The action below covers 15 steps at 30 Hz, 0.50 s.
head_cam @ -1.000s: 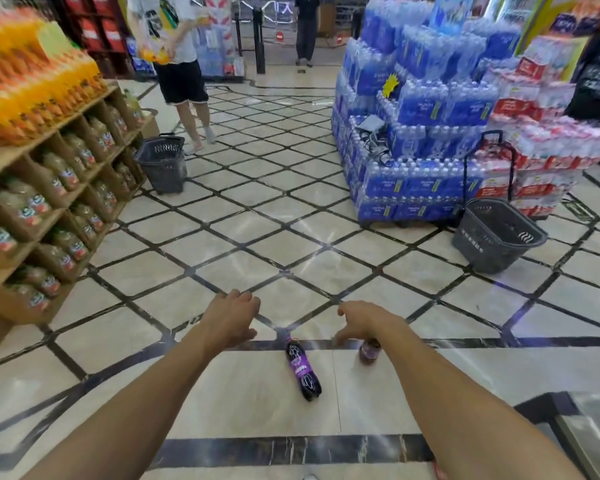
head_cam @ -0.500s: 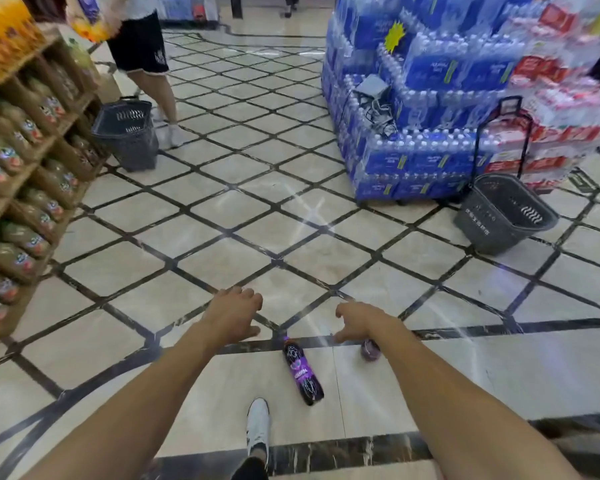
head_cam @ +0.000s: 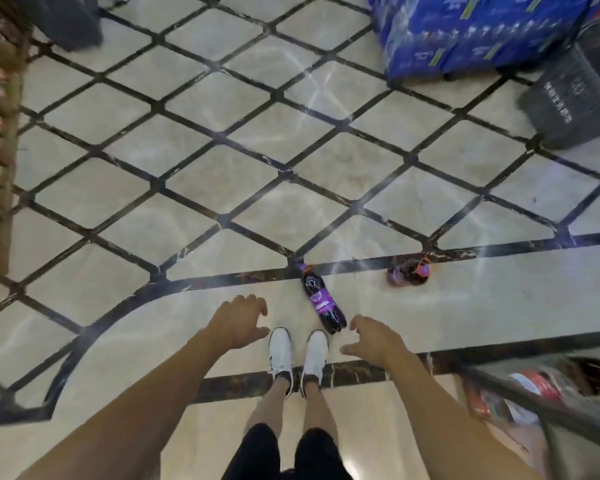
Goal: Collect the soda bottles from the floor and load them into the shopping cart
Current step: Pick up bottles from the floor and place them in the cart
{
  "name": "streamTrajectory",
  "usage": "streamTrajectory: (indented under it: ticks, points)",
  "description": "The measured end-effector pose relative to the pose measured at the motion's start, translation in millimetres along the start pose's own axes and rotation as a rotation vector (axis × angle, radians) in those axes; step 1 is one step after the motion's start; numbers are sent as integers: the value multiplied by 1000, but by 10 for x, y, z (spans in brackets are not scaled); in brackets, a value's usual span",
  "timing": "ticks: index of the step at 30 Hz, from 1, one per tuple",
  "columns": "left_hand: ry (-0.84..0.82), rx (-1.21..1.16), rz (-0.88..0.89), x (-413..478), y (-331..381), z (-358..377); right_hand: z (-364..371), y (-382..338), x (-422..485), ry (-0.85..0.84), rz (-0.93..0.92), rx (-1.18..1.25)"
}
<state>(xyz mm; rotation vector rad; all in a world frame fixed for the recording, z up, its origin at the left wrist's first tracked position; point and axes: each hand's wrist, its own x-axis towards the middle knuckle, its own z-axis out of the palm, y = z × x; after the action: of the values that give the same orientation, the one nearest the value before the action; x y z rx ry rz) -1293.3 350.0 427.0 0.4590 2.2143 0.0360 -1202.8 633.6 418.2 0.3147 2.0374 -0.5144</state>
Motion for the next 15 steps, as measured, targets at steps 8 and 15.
streamTrajectory:
  ticks: [8, 15]
  points:
    - [-106, -204, -137, 1561, -344, 1068, 899, 440, 1596, -36, 37, 136]
    - [-119, -338, -134, 3419, -453, 1976, 1760, 871, 3370, 7, 59, 153]
